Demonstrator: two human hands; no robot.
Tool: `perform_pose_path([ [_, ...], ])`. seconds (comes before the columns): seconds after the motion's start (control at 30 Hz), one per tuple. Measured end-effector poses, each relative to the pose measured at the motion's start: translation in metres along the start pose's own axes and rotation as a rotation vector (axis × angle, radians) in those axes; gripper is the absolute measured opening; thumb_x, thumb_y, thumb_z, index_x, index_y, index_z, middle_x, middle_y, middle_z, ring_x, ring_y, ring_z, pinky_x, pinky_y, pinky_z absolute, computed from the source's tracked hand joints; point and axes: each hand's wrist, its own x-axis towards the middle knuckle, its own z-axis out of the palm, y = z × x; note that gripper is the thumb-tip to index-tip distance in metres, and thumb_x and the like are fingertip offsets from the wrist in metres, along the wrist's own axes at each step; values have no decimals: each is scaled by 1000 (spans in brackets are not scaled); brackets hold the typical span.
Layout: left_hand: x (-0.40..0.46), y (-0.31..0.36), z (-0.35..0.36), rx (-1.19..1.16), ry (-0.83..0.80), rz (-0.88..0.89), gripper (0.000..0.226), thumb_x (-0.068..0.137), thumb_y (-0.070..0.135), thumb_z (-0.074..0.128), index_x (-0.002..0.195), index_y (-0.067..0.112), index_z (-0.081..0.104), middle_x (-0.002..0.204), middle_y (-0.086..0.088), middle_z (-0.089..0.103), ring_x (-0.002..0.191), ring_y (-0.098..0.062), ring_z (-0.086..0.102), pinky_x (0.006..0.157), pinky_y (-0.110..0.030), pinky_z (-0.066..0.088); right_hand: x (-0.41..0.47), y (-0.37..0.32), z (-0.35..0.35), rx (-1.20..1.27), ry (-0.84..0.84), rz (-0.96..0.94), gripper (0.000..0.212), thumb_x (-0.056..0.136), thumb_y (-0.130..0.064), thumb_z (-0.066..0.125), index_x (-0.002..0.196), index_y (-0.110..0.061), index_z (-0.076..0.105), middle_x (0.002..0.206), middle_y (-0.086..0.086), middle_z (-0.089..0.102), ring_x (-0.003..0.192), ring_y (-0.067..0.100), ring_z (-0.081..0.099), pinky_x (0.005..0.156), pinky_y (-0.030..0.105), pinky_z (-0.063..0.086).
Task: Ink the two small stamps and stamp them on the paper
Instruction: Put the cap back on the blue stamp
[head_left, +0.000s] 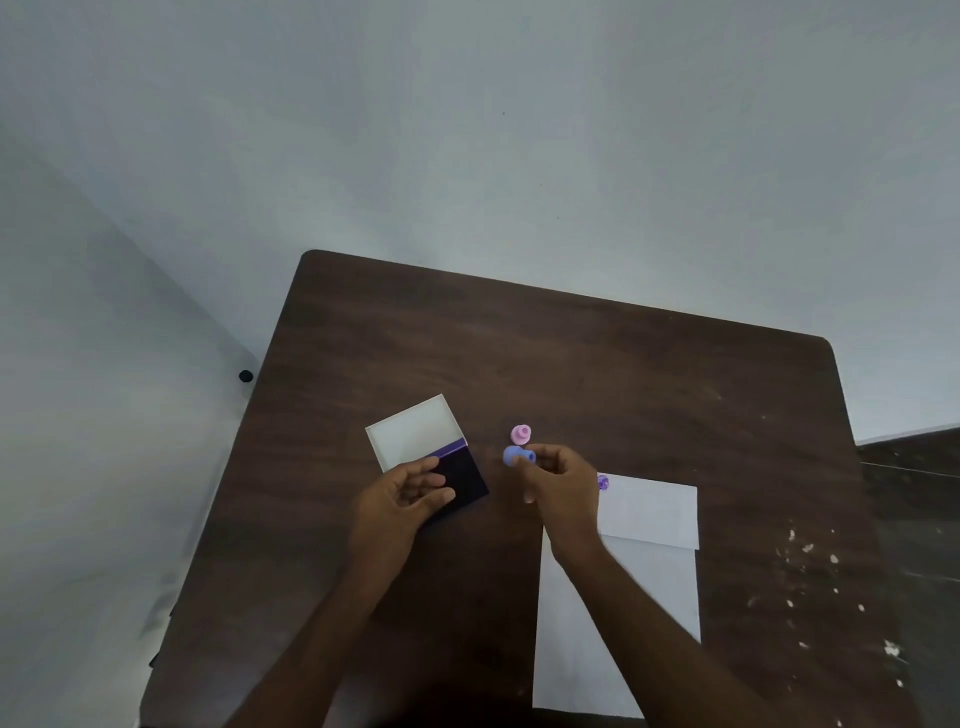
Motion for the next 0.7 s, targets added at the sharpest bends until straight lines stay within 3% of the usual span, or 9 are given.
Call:
perform_pose_path([
  [0.13,4,-2,8,33,-14,-5,35,77,17,76,111,21,67,97,4,73,90,-7,68,82,-27,56,23,10,-15,-215,96,-109,18,79,-29,75,91,-18,67,86,-4,69,73,9,62,63,14,47],
  [0.3,3,-6,16,85,-44,-14,35,80,20,73,114,21,66,99,6,72,91,-6,67,74,-14,50,52,14,-17,-514,9,-199,20,88,-31,63,99,-14,67,92,-1,66,81,10,58,76,22,48],
  [0.47,0,-6,18,100,-40,-18,35,80,19,73,114,23,65,99,7,71,90,-4,66,69,-10,49,66,12,-9,-635,-47,-229,18,89,-27,59,86,-10,64,87,6,66,76,11,55,72,22,43],
  [0.6,0,-7,20,103,-37,-12,35,80,19,74,113,24,65,98,7,71,88,0,66,69,-9,51,66,8,-9,-699,-46,-231,21,89,-31,60,94,-12,62,99,5,65,82,12,54,75,21,43],
  [0.7,1,-7,23,109,-48,-8,35,80,19,73,113,25,65,97,8,71,88,1,66,69,-10,51,64,9,-12,-776,23,-331,36,83,-44,62,108,-18,60,115,2,60,99,16,55,86,28,50],
])
